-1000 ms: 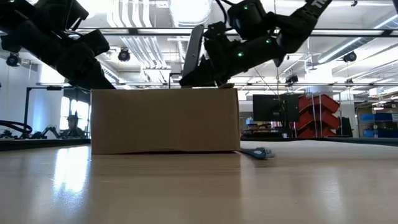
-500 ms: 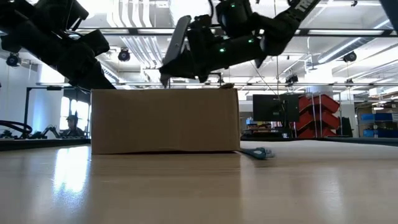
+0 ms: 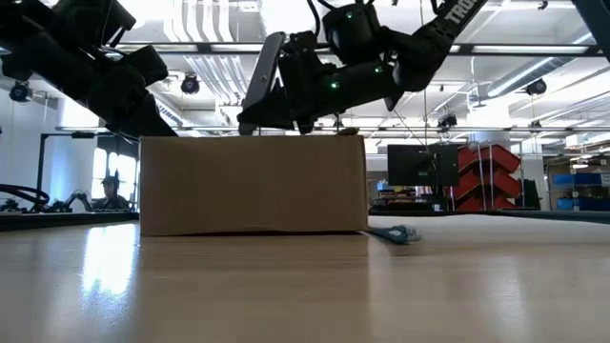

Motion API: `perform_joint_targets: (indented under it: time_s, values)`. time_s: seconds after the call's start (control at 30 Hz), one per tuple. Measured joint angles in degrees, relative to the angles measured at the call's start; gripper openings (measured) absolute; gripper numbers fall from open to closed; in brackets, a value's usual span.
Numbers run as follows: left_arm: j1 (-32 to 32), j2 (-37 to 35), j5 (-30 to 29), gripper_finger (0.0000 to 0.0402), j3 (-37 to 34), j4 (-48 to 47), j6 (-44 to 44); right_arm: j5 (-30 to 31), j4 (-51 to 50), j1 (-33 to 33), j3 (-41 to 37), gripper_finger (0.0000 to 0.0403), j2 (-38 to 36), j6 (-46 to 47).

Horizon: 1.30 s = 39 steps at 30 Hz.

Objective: Unpack boxes
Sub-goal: Open the cardboard box using the silver cutter

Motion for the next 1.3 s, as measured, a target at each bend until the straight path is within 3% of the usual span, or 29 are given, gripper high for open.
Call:
perform_joint_targets:
  time_s: [0.57,1.3]
  values:
    - [0.0,0.0,-0.1,0.0080,0.0,0.1,-0.1,2.0,0.5,0.0,-0.1,0.0042,2.5,-1.2]
    - [0.0,0.2,0.2,0.0080,0.1,-0.9,-1.2,3.9,-6.0,-0.3,-11.4,0.0042,-9.6,-1.7]
